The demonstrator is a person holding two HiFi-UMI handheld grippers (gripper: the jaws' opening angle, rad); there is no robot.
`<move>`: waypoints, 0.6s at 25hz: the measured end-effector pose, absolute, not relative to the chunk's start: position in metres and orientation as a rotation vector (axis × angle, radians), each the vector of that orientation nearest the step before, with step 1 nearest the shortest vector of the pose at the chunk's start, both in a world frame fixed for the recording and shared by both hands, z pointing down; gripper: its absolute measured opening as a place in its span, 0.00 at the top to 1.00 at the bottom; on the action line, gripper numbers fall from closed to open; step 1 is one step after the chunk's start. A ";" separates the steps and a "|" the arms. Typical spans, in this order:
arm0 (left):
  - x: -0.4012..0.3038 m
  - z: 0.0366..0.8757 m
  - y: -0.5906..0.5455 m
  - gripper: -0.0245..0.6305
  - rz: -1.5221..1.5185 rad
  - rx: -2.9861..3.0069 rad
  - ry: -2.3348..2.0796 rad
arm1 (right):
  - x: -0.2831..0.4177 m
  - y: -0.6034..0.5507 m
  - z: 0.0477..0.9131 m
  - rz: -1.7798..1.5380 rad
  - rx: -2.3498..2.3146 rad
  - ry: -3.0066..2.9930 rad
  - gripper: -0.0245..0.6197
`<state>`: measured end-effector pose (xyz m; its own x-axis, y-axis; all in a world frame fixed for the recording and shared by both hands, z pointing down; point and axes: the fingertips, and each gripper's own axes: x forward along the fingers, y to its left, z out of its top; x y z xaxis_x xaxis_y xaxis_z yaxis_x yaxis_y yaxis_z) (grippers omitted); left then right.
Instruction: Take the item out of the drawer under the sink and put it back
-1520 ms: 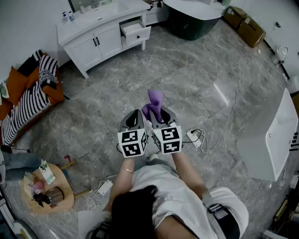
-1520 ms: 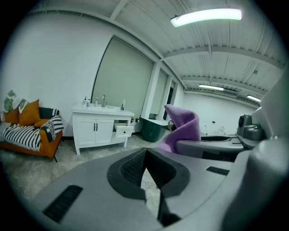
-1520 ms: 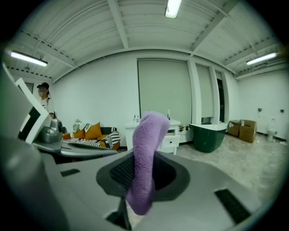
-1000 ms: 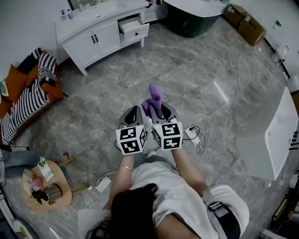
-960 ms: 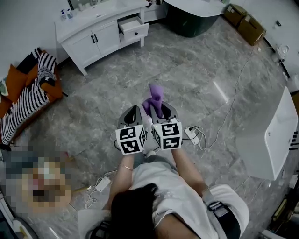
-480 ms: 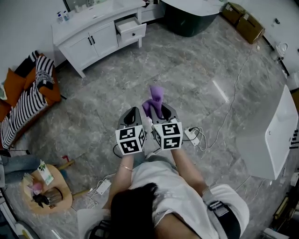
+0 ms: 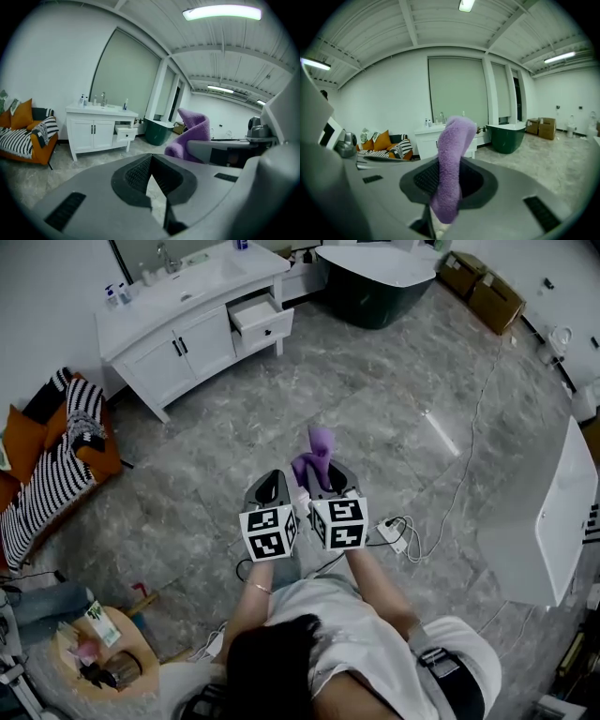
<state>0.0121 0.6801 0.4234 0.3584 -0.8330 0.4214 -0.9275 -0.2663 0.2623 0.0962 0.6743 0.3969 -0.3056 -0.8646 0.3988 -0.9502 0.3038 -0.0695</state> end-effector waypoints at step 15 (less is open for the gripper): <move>-0.038 0.421 0.555 0.96 0.295 2.236 -1.441 | 0.047 0.569 0.404 0.472 1.709 -2.222 0.82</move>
